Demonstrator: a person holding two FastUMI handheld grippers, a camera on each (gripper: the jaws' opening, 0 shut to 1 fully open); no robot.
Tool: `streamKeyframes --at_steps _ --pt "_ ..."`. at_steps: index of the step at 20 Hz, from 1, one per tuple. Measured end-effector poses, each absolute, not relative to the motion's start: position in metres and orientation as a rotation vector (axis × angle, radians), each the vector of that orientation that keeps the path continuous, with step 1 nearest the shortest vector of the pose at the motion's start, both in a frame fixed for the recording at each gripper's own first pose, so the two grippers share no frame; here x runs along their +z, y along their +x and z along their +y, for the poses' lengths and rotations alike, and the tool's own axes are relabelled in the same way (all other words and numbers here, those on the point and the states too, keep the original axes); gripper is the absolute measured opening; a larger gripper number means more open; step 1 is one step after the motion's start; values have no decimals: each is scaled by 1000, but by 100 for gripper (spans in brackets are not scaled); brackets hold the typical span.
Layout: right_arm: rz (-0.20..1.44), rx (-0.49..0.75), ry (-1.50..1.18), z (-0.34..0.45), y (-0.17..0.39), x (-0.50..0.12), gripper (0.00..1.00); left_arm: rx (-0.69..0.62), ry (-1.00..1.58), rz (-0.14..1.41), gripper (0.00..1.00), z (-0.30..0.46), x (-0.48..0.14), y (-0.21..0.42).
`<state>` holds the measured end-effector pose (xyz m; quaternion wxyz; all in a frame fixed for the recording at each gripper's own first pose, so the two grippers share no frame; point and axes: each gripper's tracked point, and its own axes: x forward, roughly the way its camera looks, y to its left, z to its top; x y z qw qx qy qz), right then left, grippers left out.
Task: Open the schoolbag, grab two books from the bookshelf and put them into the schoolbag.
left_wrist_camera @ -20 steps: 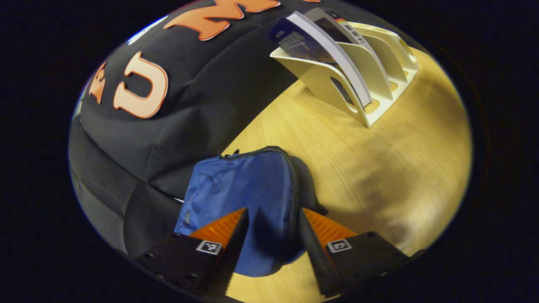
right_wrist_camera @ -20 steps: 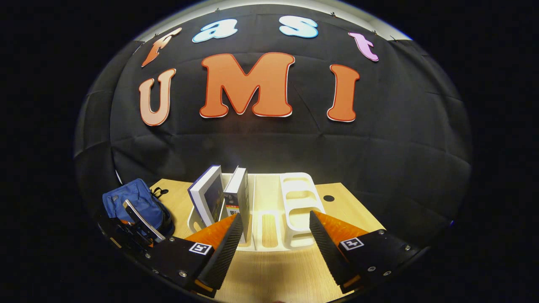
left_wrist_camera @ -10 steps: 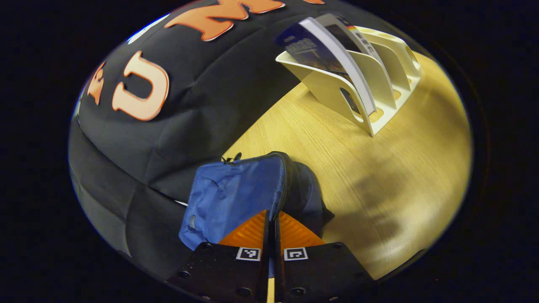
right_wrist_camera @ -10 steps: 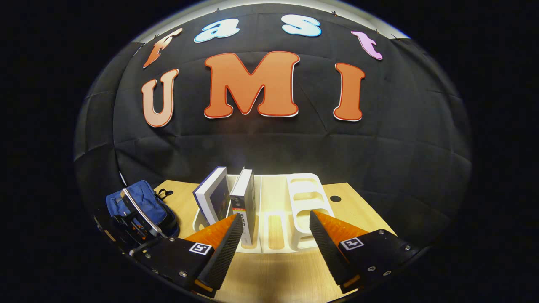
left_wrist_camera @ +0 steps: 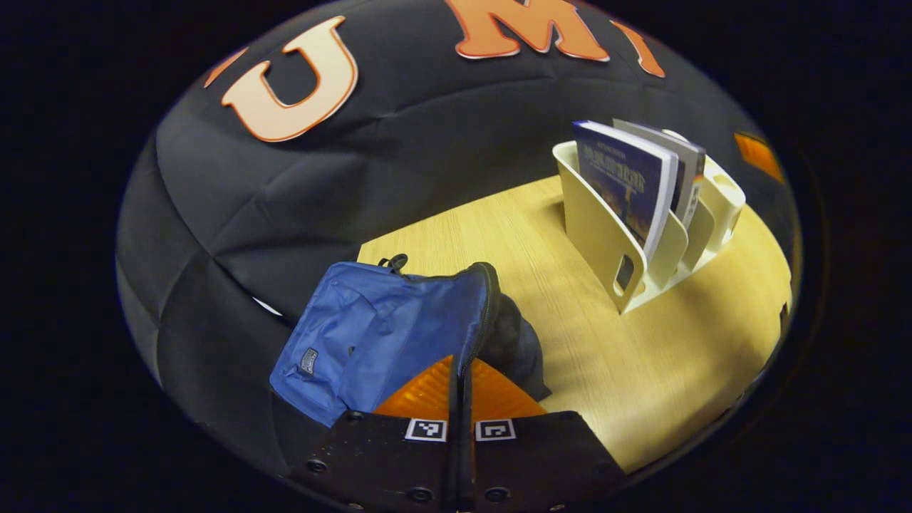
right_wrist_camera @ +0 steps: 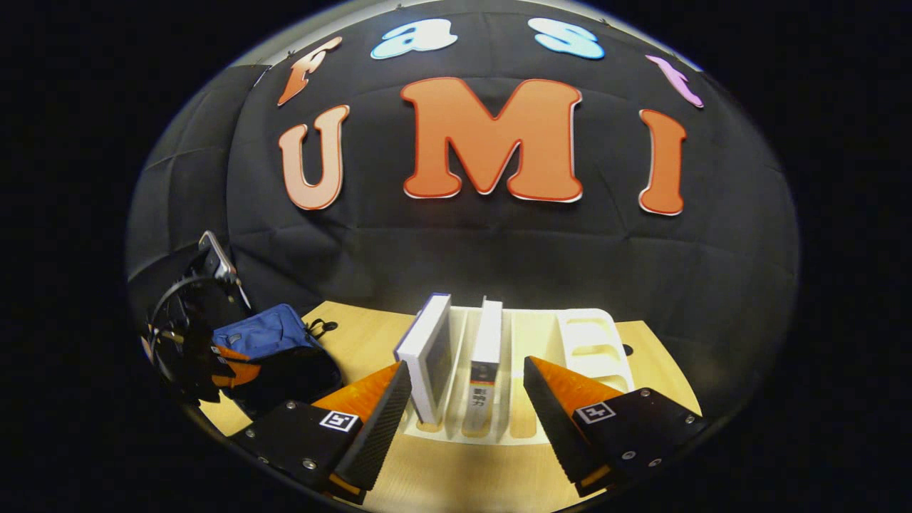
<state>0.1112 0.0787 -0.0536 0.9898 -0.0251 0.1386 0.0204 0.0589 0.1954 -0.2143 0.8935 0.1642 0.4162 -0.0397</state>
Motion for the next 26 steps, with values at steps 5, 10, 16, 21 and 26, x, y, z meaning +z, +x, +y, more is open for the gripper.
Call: streamKeyframes --at_steps 5,10,16,21,26 --pt "419 67 -46 109 151 -64 94 -77 153 853 0 228 -178 74" --pt "497 12 -103 119 188 -69 94 -89 79 827 0 251 -154 85" --pt "713 -63 -97 124 238 -114 95 -133 53 817 1 261 -148 93" --pt "840 -152 -57 113 261 -144 77 -169 22 826 0 264 -152 93" --pt "968 -179 38 113 262 -160 34 -203 1 833 1 262 -157 91"
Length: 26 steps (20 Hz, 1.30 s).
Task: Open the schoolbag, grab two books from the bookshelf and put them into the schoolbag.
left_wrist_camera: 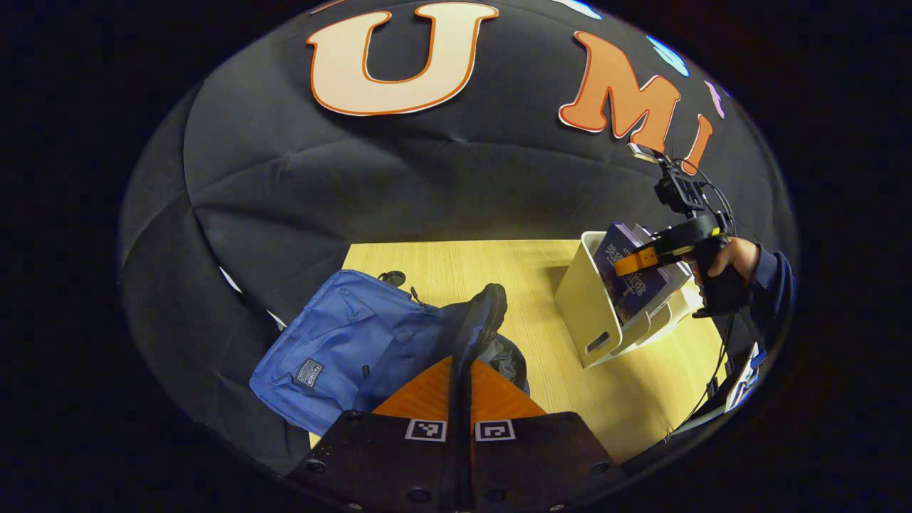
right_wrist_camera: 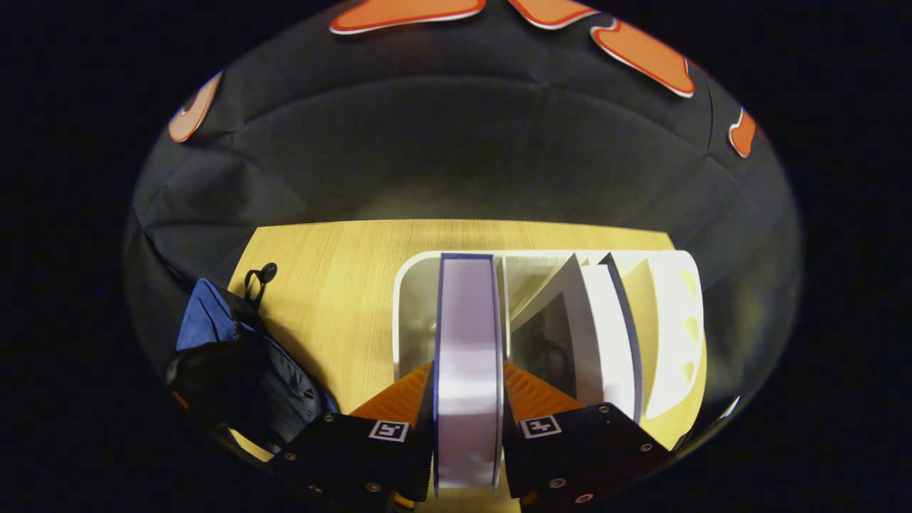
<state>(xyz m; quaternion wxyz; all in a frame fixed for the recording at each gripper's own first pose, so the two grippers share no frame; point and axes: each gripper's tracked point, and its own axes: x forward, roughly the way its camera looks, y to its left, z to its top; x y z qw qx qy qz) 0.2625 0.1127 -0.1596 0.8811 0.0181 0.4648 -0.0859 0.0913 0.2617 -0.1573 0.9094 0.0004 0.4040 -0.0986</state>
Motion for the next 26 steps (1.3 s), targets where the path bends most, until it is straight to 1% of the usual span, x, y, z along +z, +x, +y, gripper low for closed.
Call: streamKeyframes --at_steps 1,5,6,7,8,9,10,12,15,21,23,26 --pt "974 -177 45 114 264 -160 41 -210 3 834 1 261 -158 92" --pt "995 -130 49 115 261 -163 39 -223 -2 828 0 261 -159 91" --pt "1001 -125 51 114 258 -165 47 -225 -8 827 0 262 -158 90" --pt "1011 -119 49 114 254 -164 38 -227 -10 830 0 261 -159 89" --pt "1017 -122 51 113 249 -161 37 -227 -14 830 0 262 -160 89" --pt "1004 -118 49 112 248 -156 29 -230 -14 828 0 262 -160 89" --pt "977 -122 40 109 249 -151 36 -229 -13 826 0 262 -159 89" --pt "929 -128 61 105 244 -132 36 -231 -8 823 0 261 -158 88" --pt "872 -106 113 99 229 -98 35 -233 0 823 0 260 -157 87" --pt "723 -53 251 83 178 -16 35 -232 43 818 0 262 -148 84" --pt "657 -18 333 88 162 15 35 -234 47 822 0 261 -149 84" --pt "604 68 416 104 141 40 34 -230 56 822 0 263 -148 85"
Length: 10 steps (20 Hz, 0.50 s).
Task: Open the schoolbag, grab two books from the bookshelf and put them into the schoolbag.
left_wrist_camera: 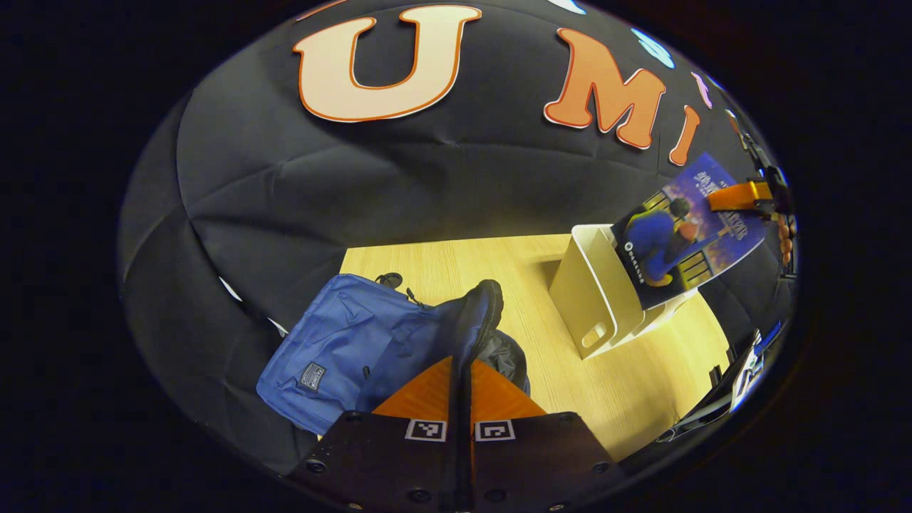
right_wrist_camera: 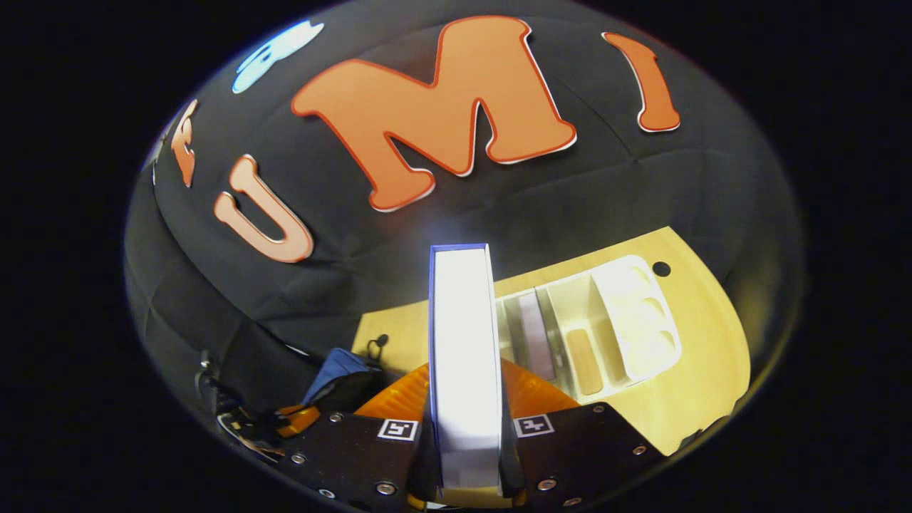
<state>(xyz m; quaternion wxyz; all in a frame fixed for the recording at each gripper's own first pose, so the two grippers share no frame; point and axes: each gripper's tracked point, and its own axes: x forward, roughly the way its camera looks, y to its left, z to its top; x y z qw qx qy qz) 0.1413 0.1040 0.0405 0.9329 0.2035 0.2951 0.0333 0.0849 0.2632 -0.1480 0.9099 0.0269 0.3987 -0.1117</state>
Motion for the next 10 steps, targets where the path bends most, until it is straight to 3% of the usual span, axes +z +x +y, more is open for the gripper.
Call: streamKeyframes --at_steps 4,5,7,8,10 --pt "641 177 429 153 116 20 34 -230 105 820 0 266 -143 90" --pt "651 213 444 169 113 13 34 -232 118 820 5 267 -141 91" --pt "672 285 484 204 112 0 34 -233 129 823 0 267 -140 91" --pt "679 310 497 220 110 -10 34 -234 128 819 5 268 -140 93" --pt "711 322 477 244 109 -35 34 -229 127 823 0 269 -142 92"
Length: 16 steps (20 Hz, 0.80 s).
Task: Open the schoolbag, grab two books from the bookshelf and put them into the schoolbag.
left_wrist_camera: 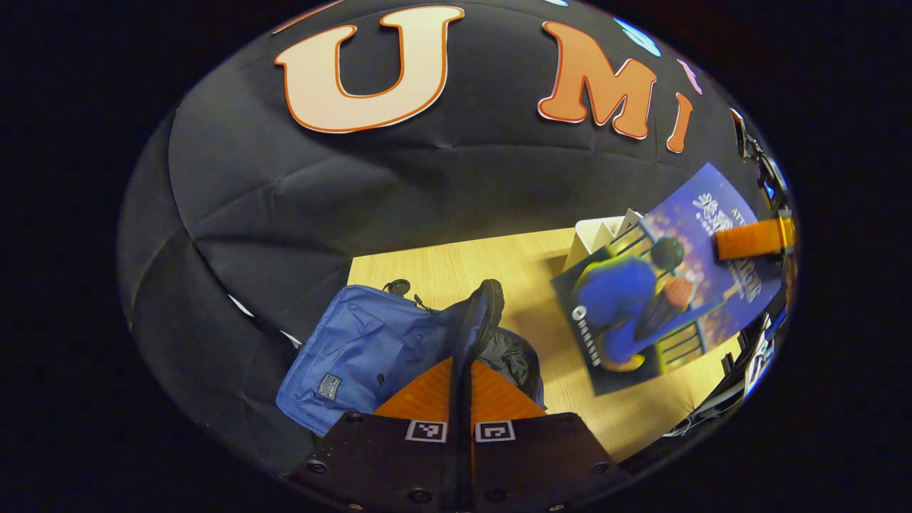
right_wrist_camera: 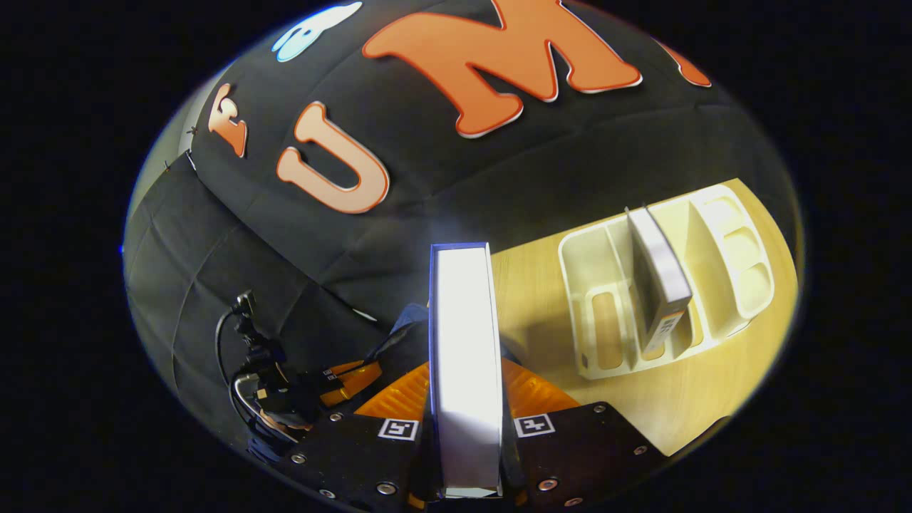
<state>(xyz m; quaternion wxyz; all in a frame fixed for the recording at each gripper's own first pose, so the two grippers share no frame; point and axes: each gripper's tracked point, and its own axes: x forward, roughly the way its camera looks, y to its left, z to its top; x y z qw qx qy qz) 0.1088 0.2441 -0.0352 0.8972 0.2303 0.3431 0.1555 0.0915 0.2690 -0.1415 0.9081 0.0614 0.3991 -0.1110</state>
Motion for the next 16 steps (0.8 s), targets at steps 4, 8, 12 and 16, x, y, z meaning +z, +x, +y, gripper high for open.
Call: streamKeyframes --at_steps 4,8,12,16 --pt "758 359 561 300 118 -76 34 -214 138 825 0 273 -141 93" --pt "798 316 638 326 131 -117 34 -208 138 834 0 273 -142 93" --pt "816 265 767 343 144 -143 33 -210 117 845 0 268 -145 93" --pt "799 212 858 361 149 -162 33 -214 97 860 0 261 -149 93"
